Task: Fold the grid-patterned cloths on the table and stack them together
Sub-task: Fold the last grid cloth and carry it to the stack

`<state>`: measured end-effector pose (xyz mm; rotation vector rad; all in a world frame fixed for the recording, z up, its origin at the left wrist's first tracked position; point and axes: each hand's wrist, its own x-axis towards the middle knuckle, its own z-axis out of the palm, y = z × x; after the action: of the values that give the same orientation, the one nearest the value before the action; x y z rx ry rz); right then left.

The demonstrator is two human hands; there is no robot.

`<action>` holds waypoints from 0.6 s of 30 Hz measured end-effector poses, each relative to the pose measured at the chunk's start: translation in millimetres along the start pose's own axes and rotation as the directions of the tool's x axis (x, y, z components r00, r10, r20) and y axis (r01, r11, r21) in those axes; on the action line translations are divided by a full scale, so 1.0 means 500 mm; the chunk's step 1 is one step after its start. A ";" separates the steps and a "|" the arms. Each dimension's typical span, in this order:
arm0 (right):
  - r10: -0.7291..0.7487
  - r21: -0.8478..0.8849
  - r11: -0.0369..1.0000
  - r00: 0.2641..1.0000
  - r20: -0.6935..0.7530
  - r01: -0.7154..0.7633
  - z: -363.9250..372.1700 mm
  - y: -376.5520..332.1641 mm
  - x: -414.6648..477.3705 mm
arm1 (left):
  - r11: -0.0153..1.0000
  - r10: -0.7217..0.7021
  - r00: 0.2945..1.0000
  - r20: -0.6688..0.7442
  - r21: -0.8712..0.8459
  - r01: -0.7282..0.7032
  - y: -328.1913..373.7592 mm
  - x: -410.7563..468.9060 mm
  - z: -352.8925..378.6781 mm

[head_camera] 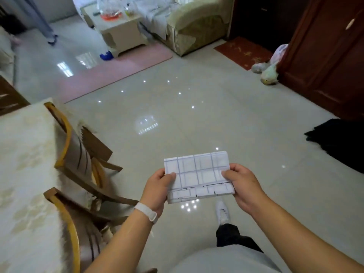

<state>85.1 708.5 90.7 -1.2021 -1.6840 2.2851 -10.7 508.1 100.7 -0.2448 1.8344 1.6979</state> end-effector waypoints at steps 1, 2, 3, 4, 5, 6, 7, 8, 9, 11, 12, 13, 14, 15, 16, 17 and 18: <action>0.003 -0.008 1.000 1.000 0.026 -0.002 0.002 -0.024 0.035 | 1.000 -0.009 0.999 -0.034 -0.011 0.008 0.017 0.023 0.011; 0.007 -0.014 1.000 0.999 0.051 -0.007 0.004 -0.049 0.069 | 1.000 -0.015 0.998 -0.067 -0.027 0.013 0.035 0.045 0.023; 0.011 -0.018 1.000 0.997 0.073 -0.010 0.007 -0.075 0.101 | 0.999 -0.019 0.995 -0.096 -0.041 0.015 0.055 0.066 0.035; 0.015 -0.029 0.999 0.996 0.089 -0.012 0.007 -0.098 0.130 | 0.999 -0.026 0.992 -0.123 -0.048 0.020 0.075 0.087 0.047; 0.018 -0.044 0.999 0.994 0.106 -0.013 0.009 -0.121 0.157 | 0.998 -0.032 0.988 -0.152 -0.051 0.024 0.095 0.105 0.058; 0.018 -0.060 0.998 0.991 0.130 -0.010 0.012 -0.142 0.183 | 0.998 -0.030 0.983 -0.180 -0.054 0.021 0.114 0.122 0.069; 0.018 -0.073 0.997 0.987 0.159 -0.007 0.017 -0.162 0.208 | 0.998 -0.022 0.978 -0.206 -0.060 0.010 0.132 0.139 0.079; 0.019 -0.087 0.996 0.983 0.183 -0.003 0.022 -0.181 0.232 | 0.998 -0.016 0.974 -0.226 -0.067 0.000 0.149 0.154 0.088; 0.018 -0.098 0.995 0.980 0.197 0.001 0.028 -0.198 0.255 | 0.997 -0.013 0.969 -0.245 -0.076 -0.006 0.166 0.167 0.096; 0.017 -0.118 0.993 0.978 0.207 0.008 0.045 -0.222 0.295 | 0.994 -0.030 0.960 -0.278 -0.108 -0.001 0.191 0.193 0.103; 0.022 -0.123 0.992 0.977 0.212 0.004 0.055 -0.231 0.310 | 0.992 -0.045 0.956 -0.291 -0.128 0.007 0.200 0.203 0.104; 0.029 -0.124 0.992 0.974 0.223 -0.001 0.065 -0.238 0.325 | 0.989 -0.055 0.952 -0.300 -0.145 0.012 0.208 0.212 0.102; 0.035 -0.125 0.992 0.971 0.237 -0.005 0.076 -0.245 0.340 | 0.987 -0.060 0.949 -0.310 -0.158 0.011 0.217 0.222 0.098; 0.043 -0.130 0.991 0.966 0.254 -0.010 0.088 -0.251 0.355 | 0.986 -0.062 0.946 -0.318 -0.169 0.007 0.224 0.233 0.091; 0.052 -0.140 0.990 0.962 0.268 -0.015 0.102 -0.257 0.370 | 0.984 -0.064 0.944 -0.324 -0.179 0.005 0.230 0.245 0.082; 0.062 -0.156 0.988 0.959 0.278 -0.019 0.119 -0.263 0.386 | 0.981 -0.068 0.940 -0.333 -0.192 0.003 0.233 0.259 0.070; 0.074 -0.174 0.984 0.956 0.284 -0.024 0.139 -0.268 0.402 | 0.978 -0.080 0.935 -0.345 -0.210 0.006 0.236 0.274 0.058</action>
<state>-148.0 802.3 99.5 -0.9807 -2.0036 2.4948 -172.2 590.9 124.3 -0.7125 1.8785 1.9098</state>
